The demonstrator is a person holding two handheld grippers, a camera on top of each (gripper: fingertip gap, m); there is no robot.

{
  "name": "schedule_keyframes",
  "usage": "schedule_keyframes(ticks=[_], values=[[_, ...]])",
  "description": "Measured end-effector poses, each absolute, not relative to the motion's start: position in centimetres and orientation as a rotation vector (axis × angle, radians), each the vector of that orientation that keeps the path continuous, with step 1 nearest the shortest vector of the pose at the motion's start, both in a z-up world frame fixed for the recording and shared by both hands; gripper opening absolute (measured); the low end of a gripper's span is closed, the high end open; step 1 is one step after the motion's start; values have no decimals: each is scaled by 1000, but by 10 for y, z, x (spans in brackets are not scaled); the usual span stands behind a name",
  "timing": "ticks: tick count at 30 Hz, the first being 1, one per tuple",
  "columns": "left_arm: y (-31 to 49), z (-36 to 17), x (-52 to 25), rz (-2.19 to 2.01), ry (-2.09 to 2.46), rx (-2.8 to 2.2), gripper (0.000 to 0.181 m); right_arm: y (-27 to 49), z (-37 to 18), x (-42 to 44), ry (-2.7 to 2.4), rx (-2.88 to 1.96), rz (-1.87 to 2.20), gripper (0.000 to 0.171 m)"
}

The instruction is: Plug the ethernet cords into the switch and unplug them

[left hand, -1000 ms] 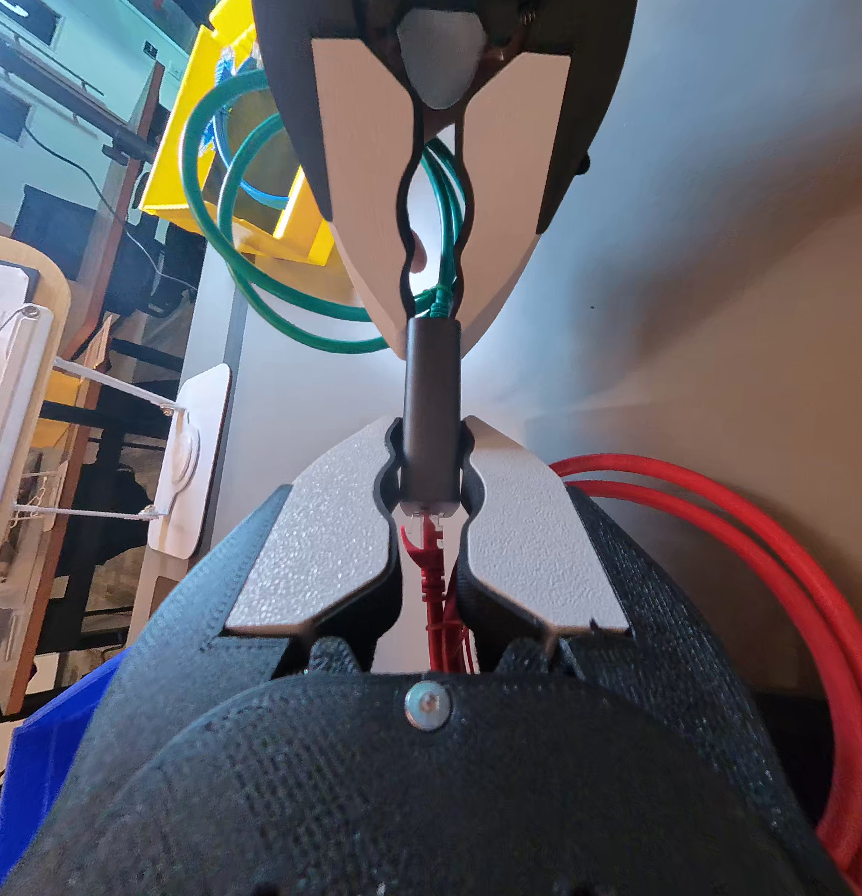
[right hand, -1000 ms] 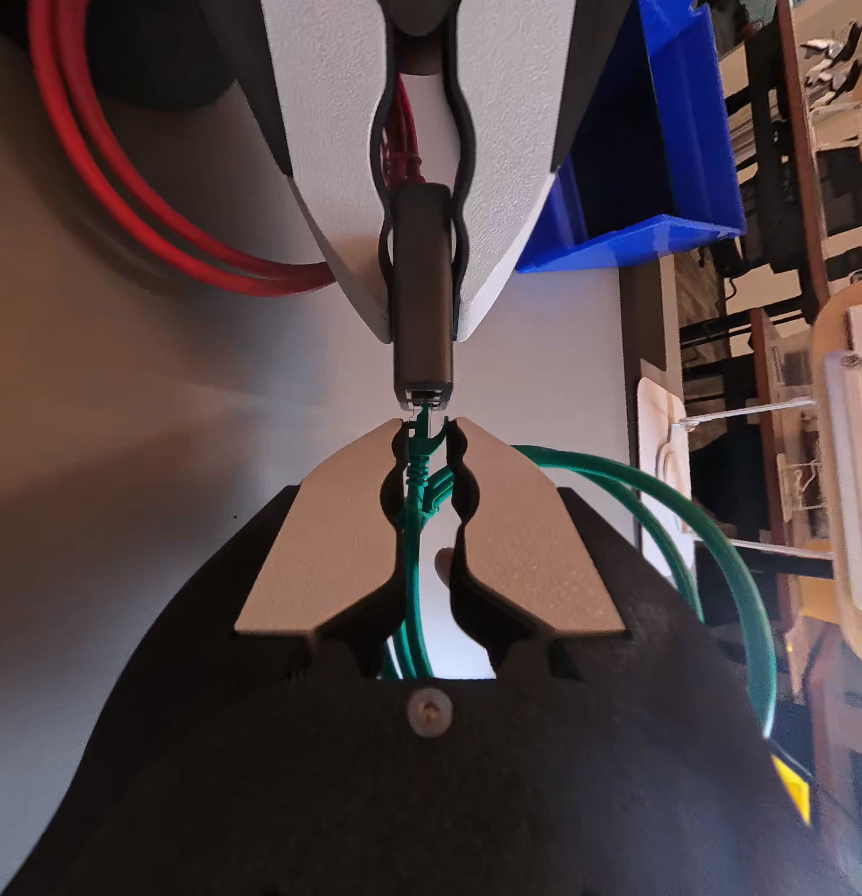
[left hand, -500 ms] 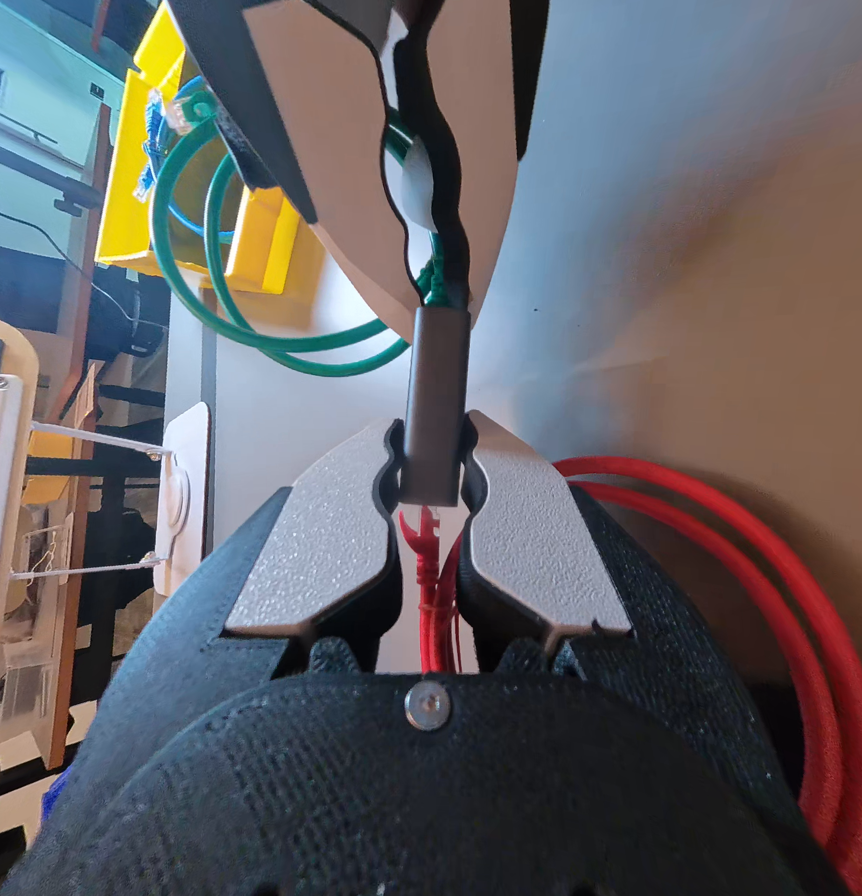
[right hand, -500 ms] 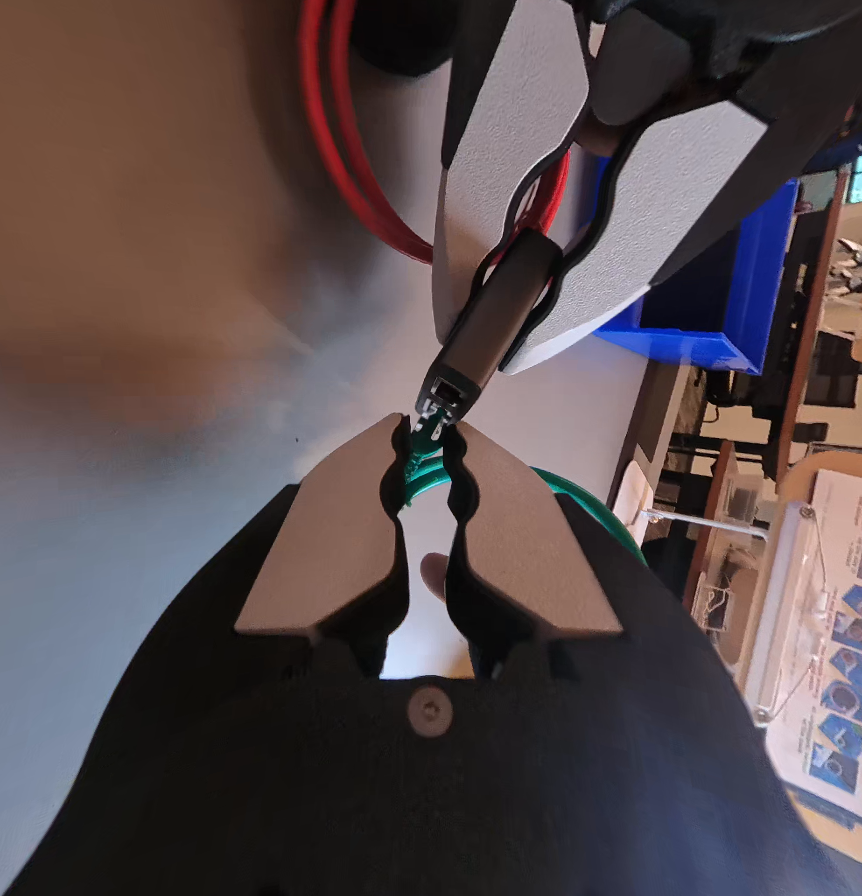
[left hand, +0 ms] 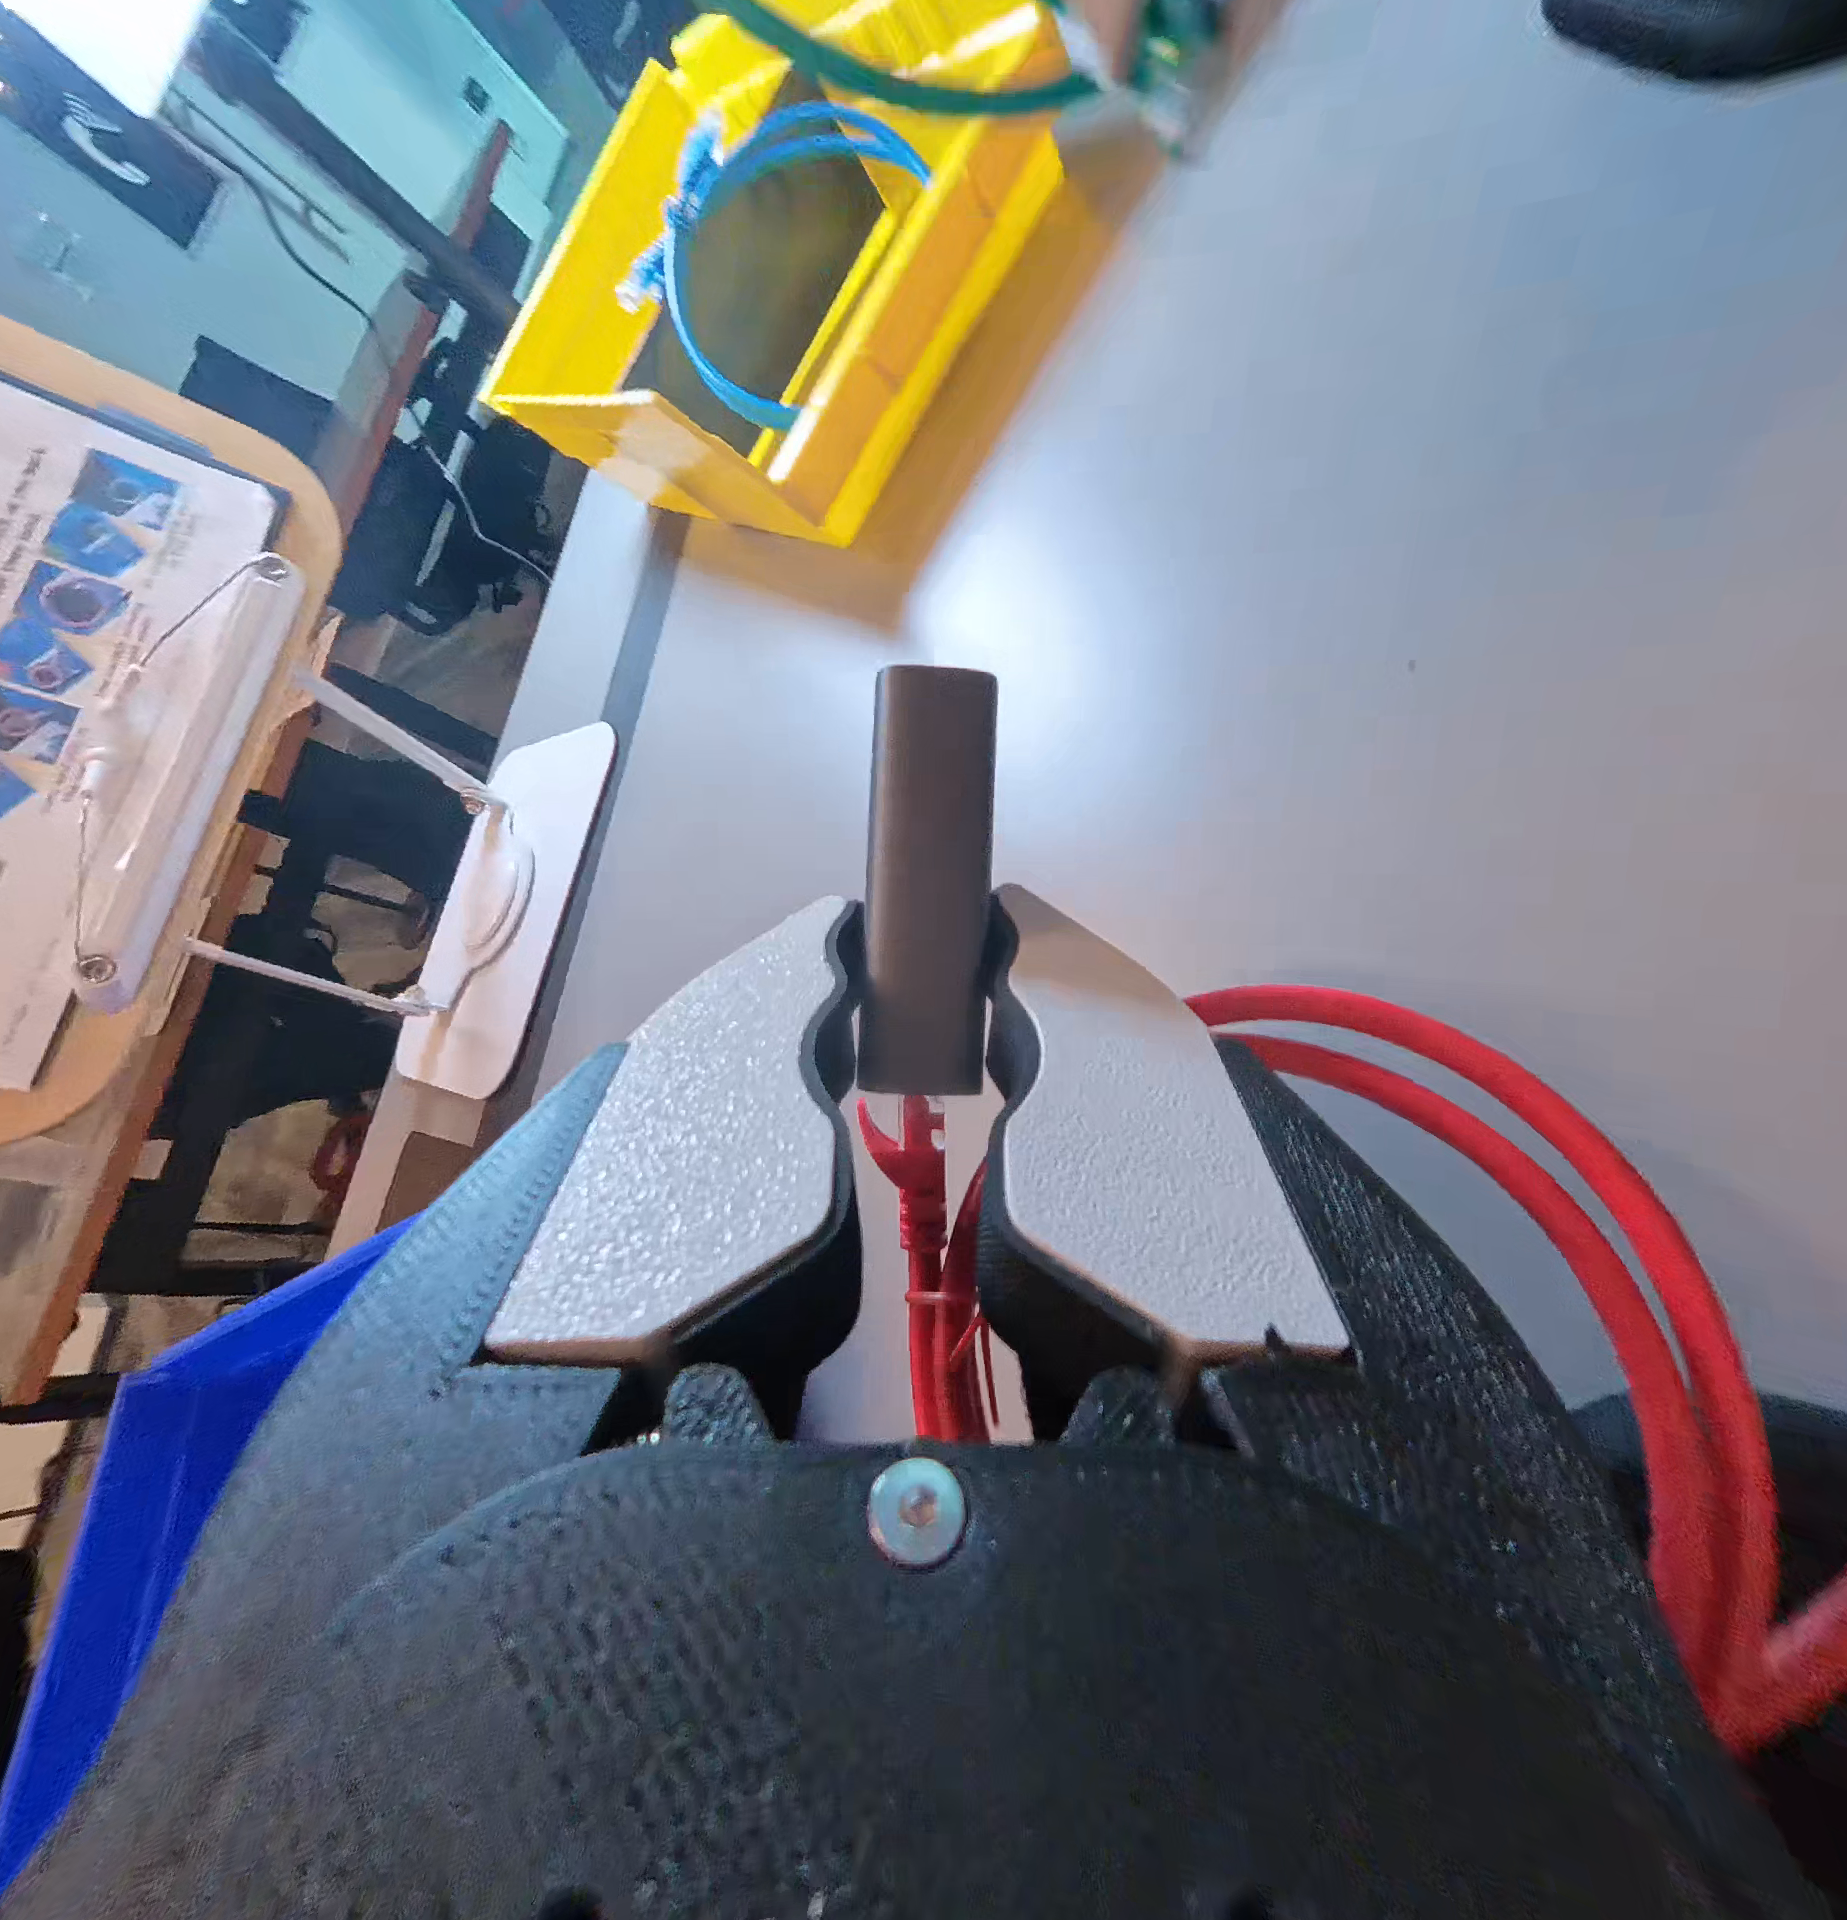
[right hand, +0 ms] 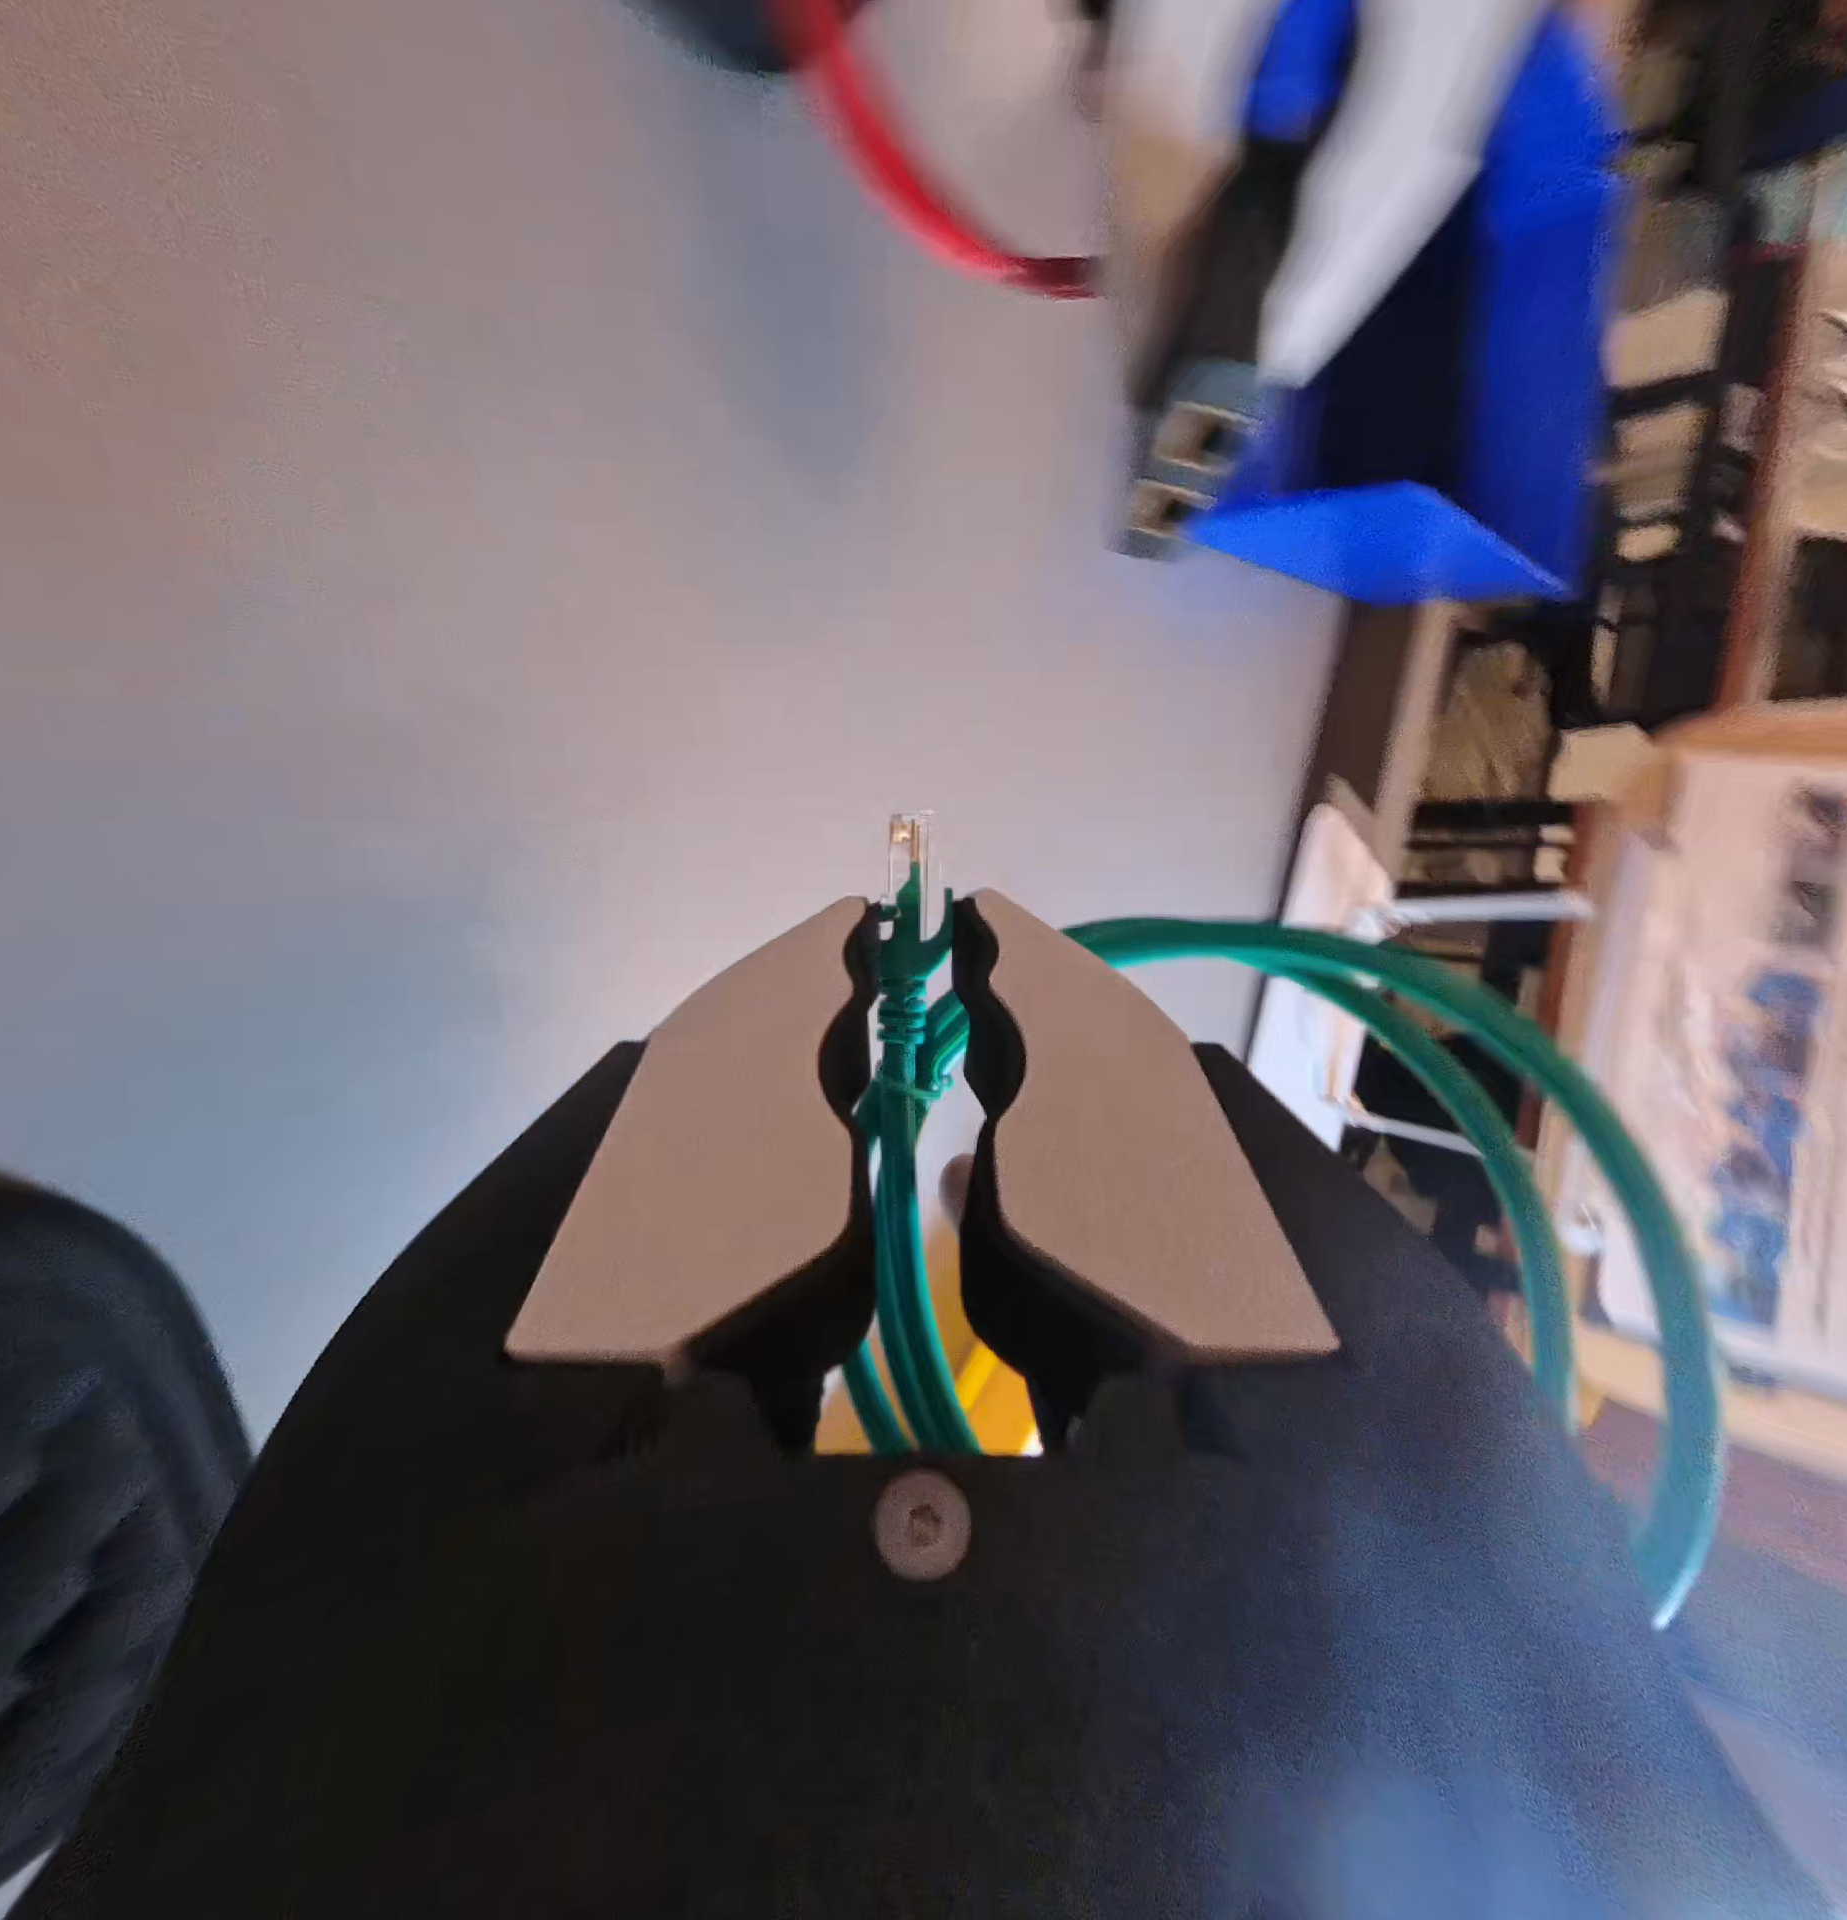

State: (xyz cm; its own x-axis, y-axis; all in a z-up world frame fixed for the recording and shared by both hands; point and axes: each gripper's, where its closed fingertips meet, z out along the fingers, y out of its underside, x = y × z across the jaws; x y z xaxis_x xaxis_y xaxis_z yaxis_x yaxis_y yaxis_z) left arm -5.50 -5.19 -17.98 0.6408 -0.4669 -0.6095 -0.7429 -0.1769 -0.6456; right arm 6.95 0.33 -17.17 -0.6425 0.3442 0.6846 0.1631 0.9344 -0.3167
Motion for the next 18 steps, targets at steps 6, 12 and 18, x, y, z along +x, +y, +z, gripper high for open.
schedule_keyframes(ticks=[6,12,18], values=[[-46,-183,-66,365,902,-1832,22,112,-72,55,-1968,-798,451,14],[-44,-198,-60,323,922,-1862,21,220,-130,29,-1896,-1262,312,14],[-43,-196,-58,269,891,-1836,21,229,-148,6,-1757,-1335,386,30]])
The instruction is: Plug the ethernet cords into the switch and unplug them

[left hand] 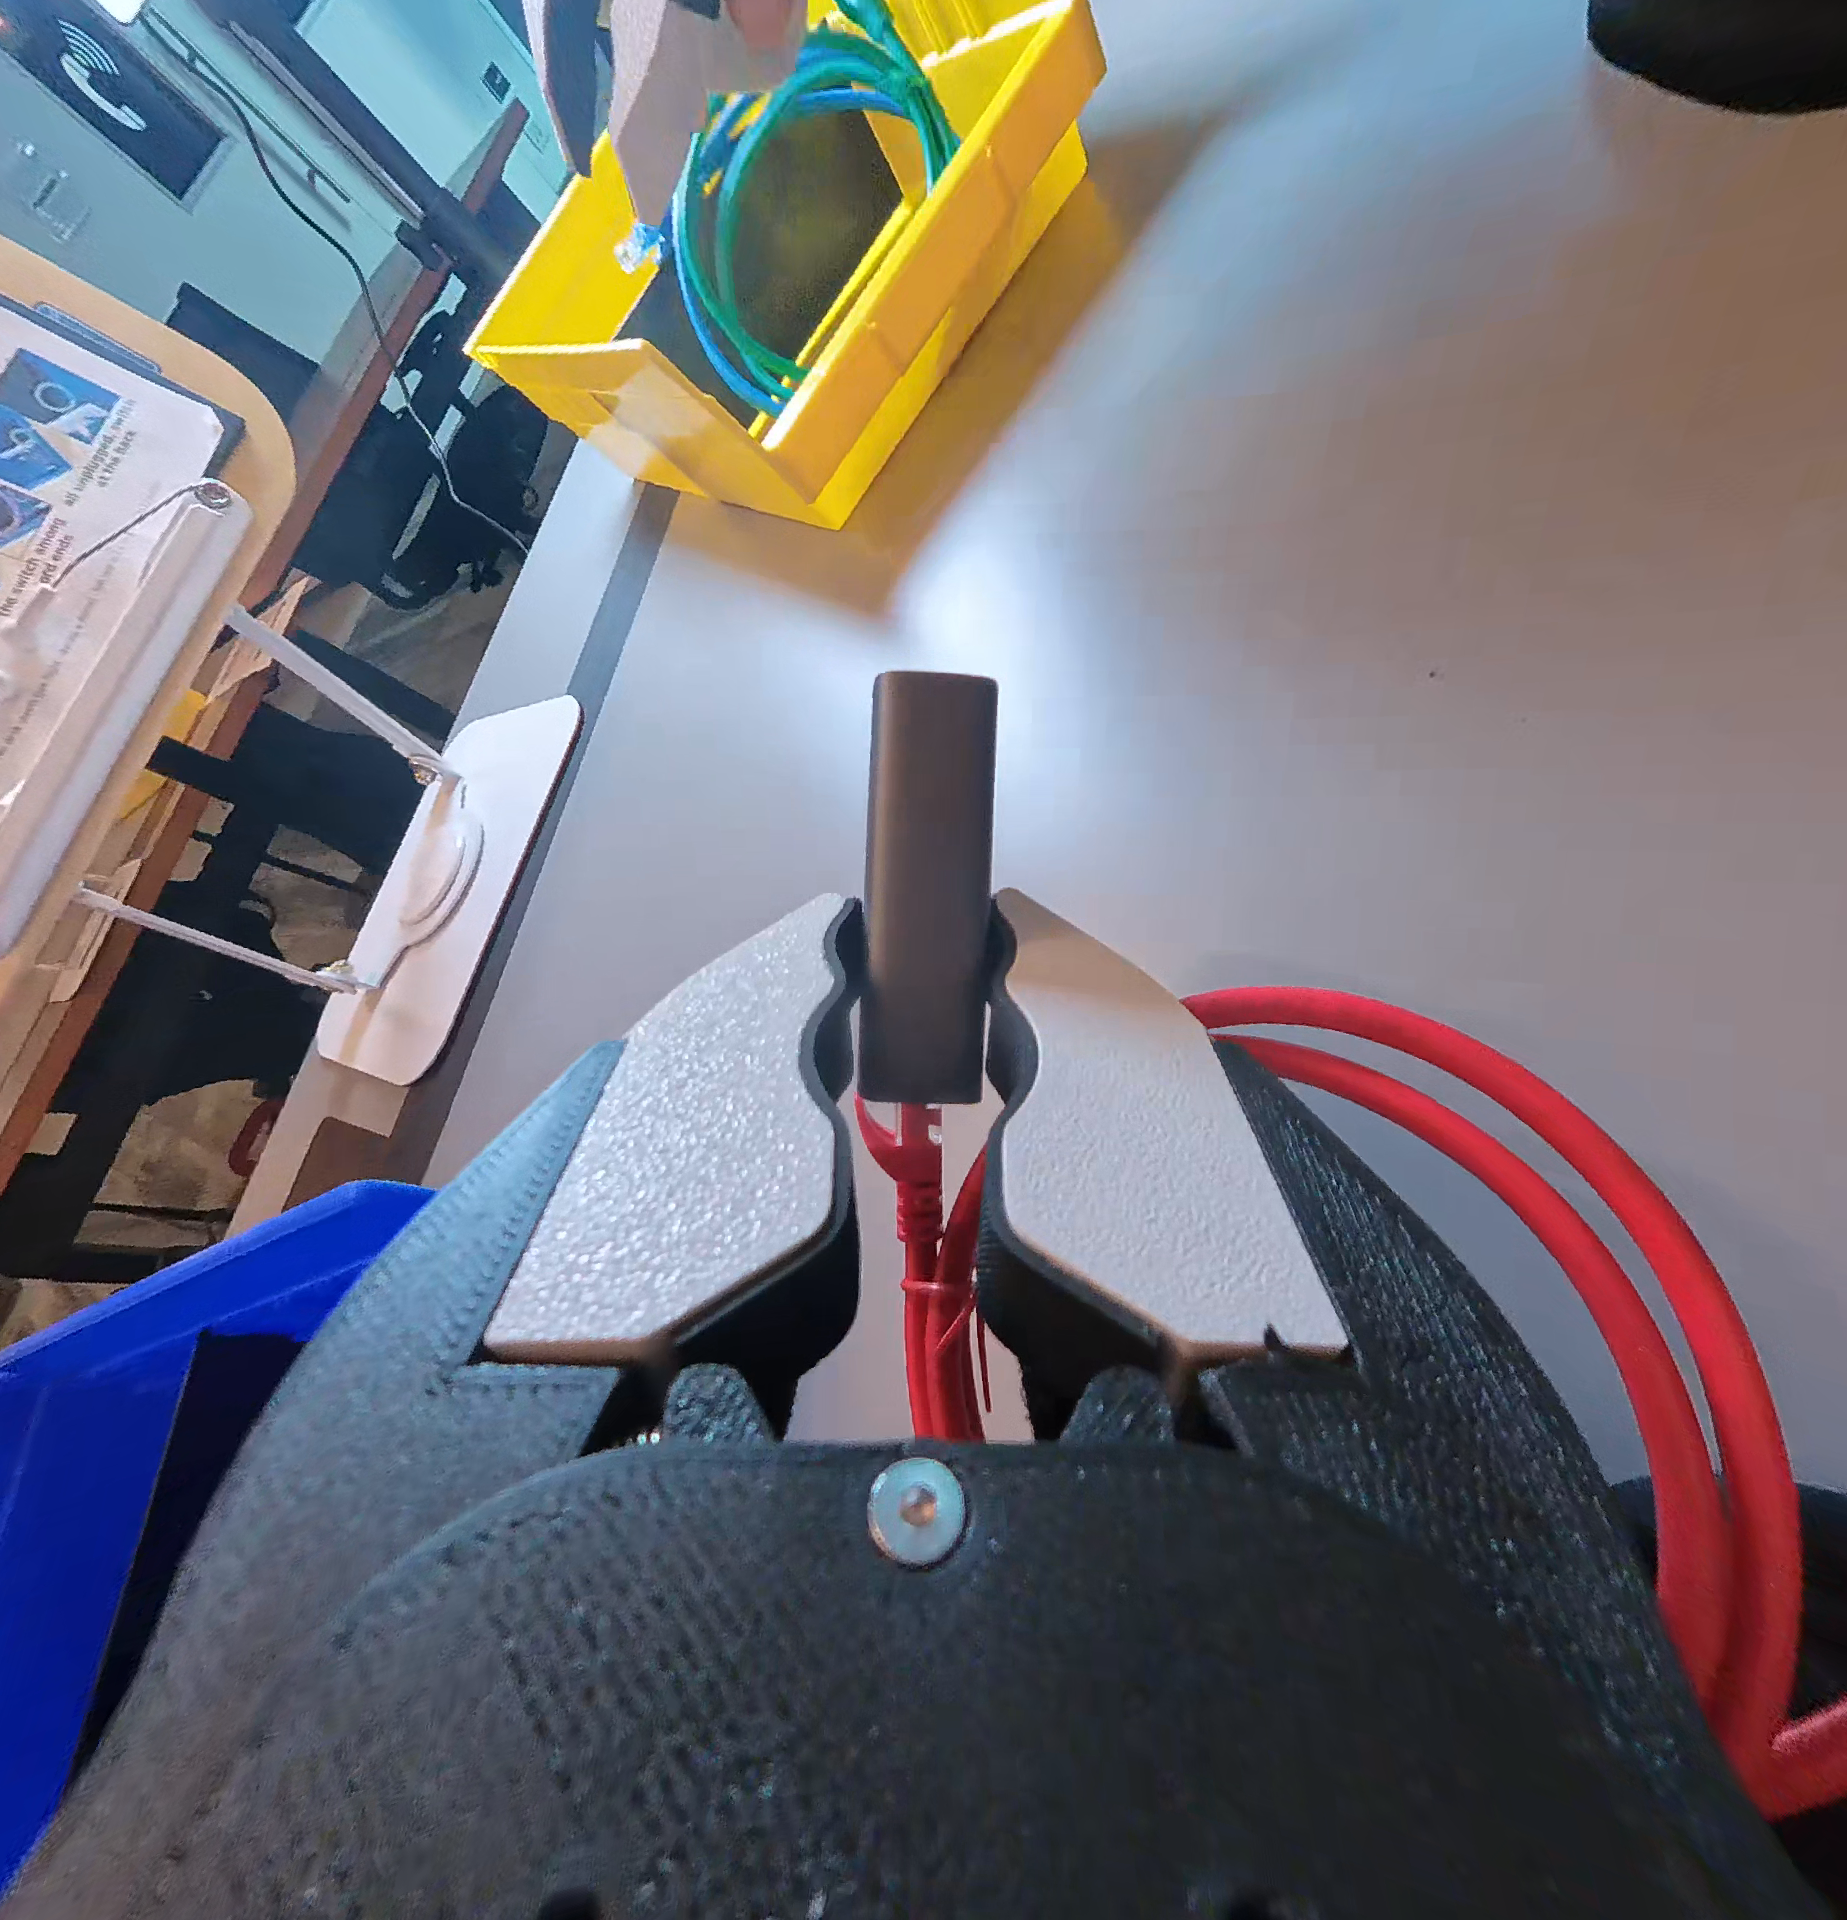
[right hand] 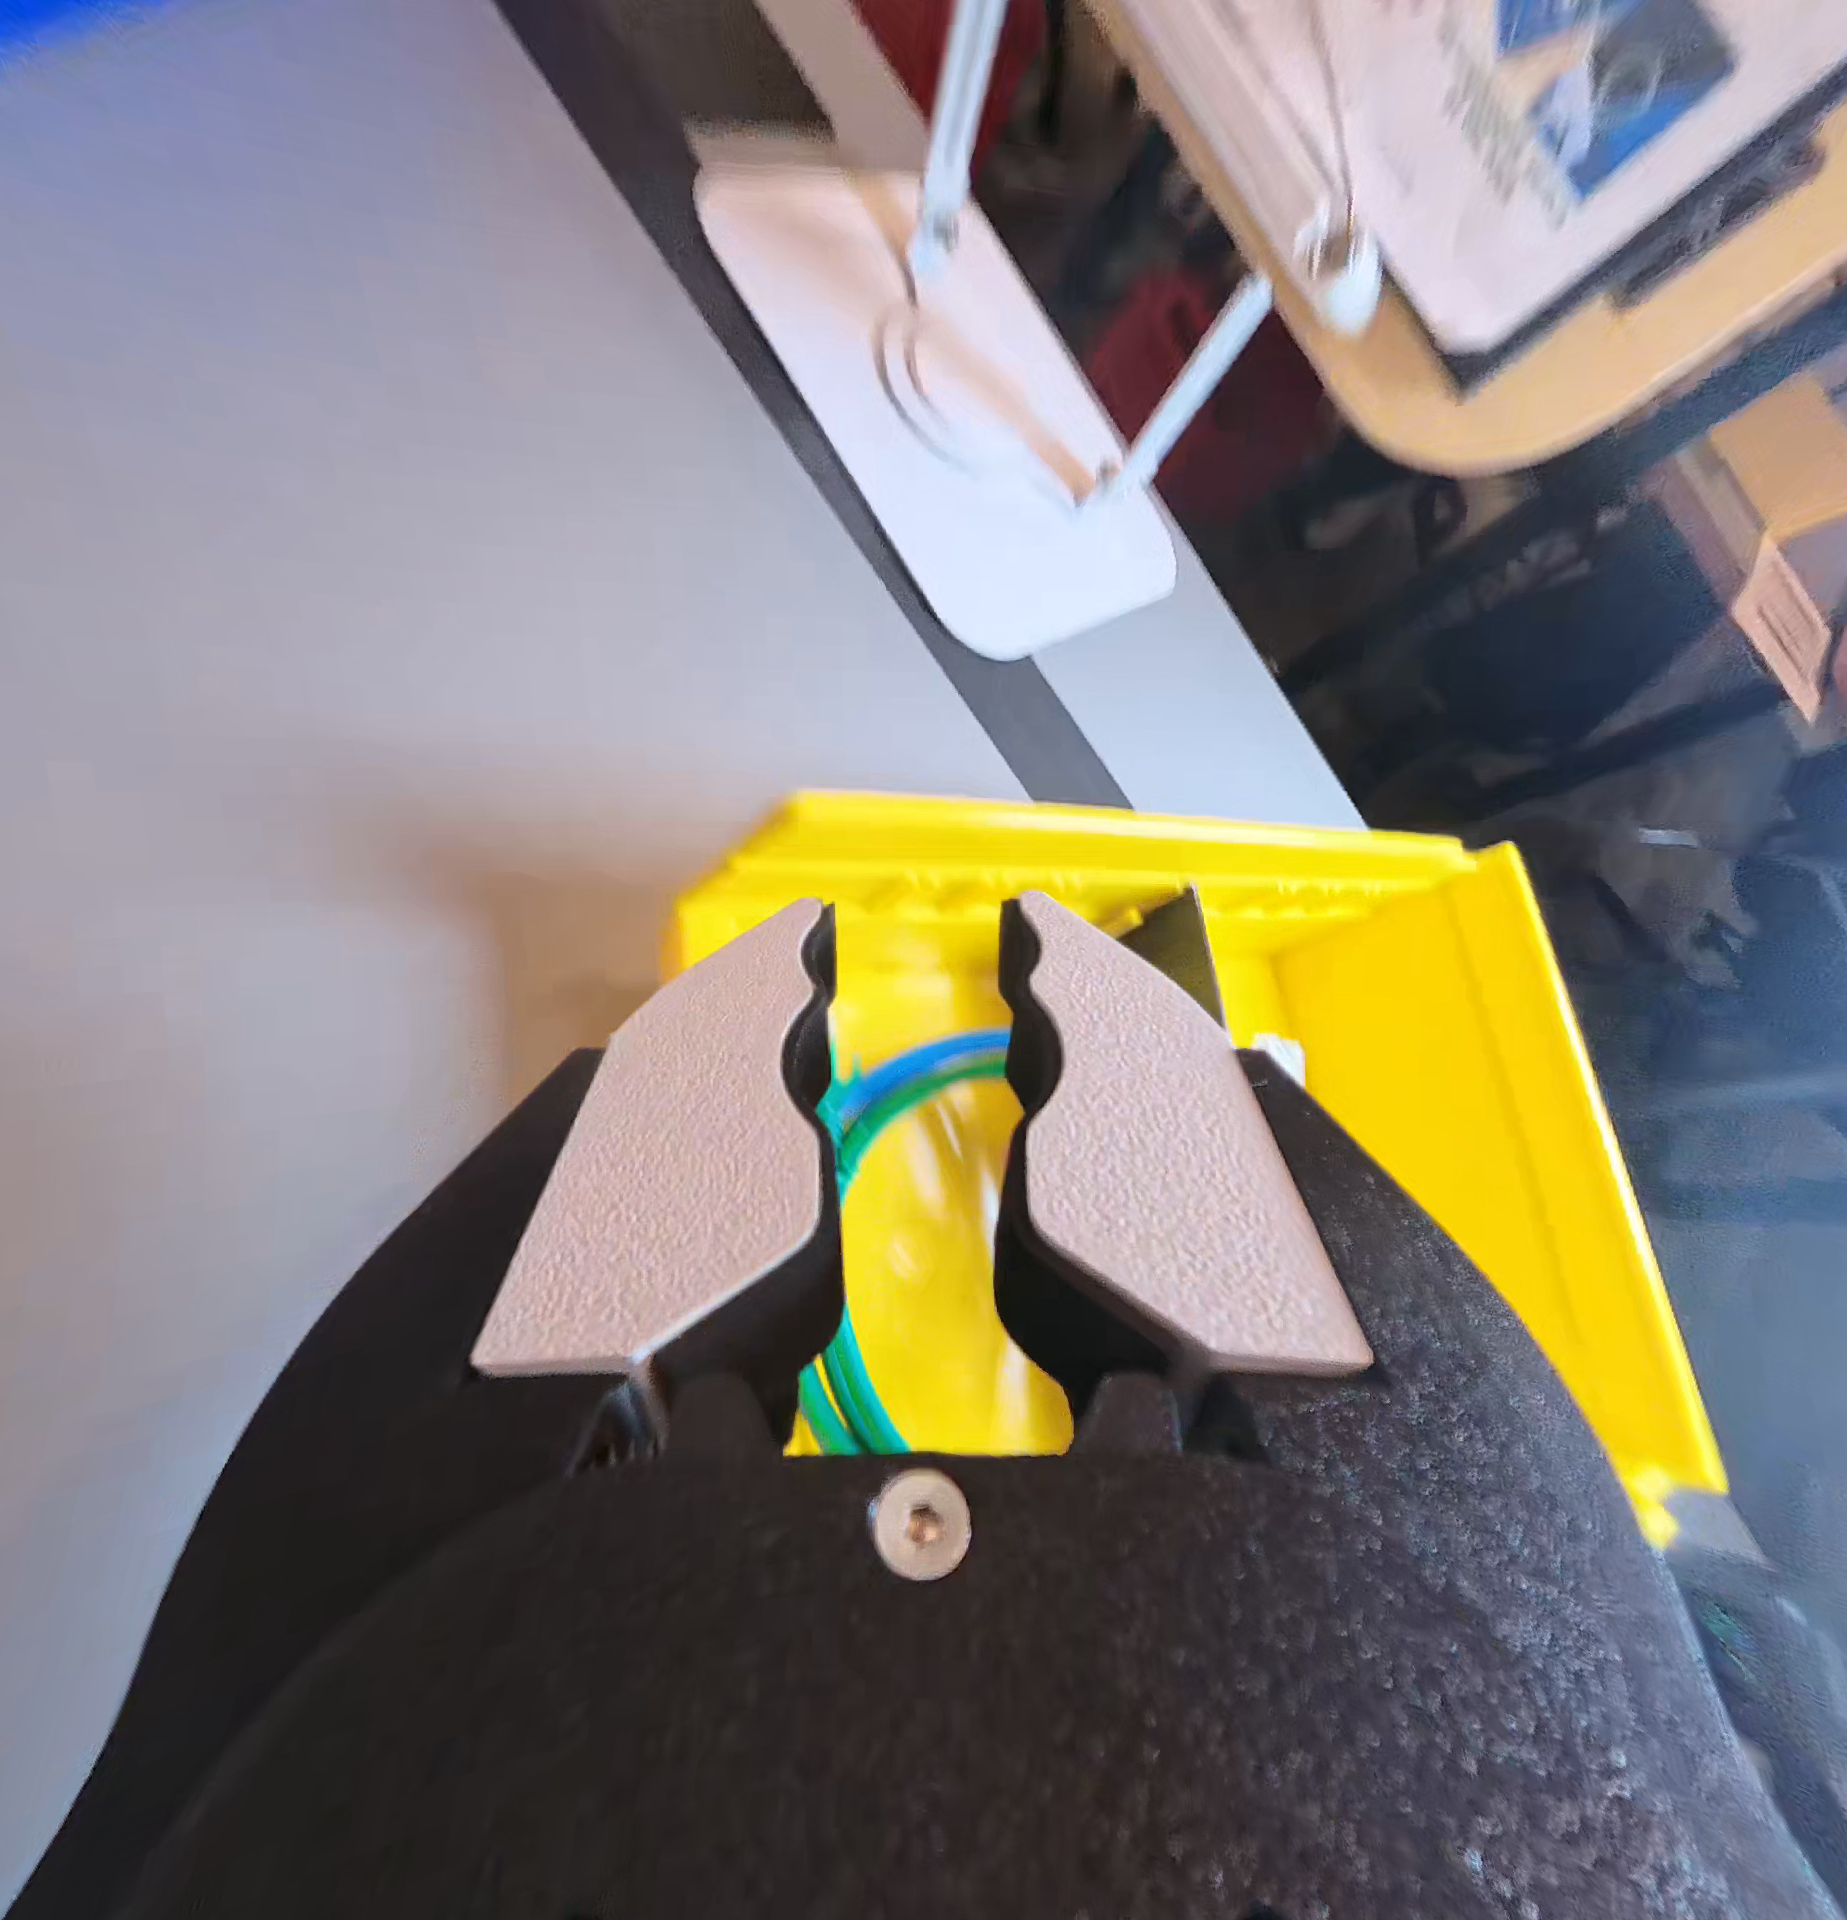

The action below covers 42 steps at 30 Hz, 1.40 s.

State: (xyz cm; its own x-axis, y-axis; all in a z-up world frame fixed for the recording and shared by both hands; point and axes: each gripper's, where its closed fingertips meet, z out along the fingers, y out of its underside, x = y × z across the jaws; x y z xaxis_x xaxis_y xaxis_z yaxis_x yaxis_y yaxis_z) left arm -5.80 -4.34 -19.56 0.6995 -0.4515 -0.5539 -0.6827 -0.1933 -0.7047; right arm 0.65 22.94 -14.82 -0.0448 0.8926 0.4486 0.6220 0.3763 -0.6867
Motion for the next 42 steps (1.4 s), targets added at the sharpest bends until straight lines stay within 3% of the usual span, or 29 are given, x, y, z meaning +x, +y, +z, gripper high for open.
schedule_keyframes(ticks=[6,13,17,19,21,26,31,42], values=[[-46,-170,-48,94,781,-1730,21,105,-136,-6,-1815,-1150,885,31],[-66,-82,-10,-379,603,-1320,21,-20,-165,-7,-1881,-889,1302,35],[-71,-53,8,-640,531,-1141,21,-69,-138,-9,-1837,-765,1522,49],[-72,-48,16,-724,522,-1092,22,-81,-130,-11,-1812,-701,1504,38],[-72,-49,16,-744,513,-1074,22,-88,-124,-5,-1786,-619,1489,14],[-66,-72,-6,-599,537,-1196,22,-54,-120,8,-1821,-689,1376,12],[-52,-120,-22,-262,699,-1447,25,-19,-129,18,-1919,-695,991,12],[-51,-160,-25,193,1019,-1592,28,-25,-150,28,-1969,-405,585,12]])
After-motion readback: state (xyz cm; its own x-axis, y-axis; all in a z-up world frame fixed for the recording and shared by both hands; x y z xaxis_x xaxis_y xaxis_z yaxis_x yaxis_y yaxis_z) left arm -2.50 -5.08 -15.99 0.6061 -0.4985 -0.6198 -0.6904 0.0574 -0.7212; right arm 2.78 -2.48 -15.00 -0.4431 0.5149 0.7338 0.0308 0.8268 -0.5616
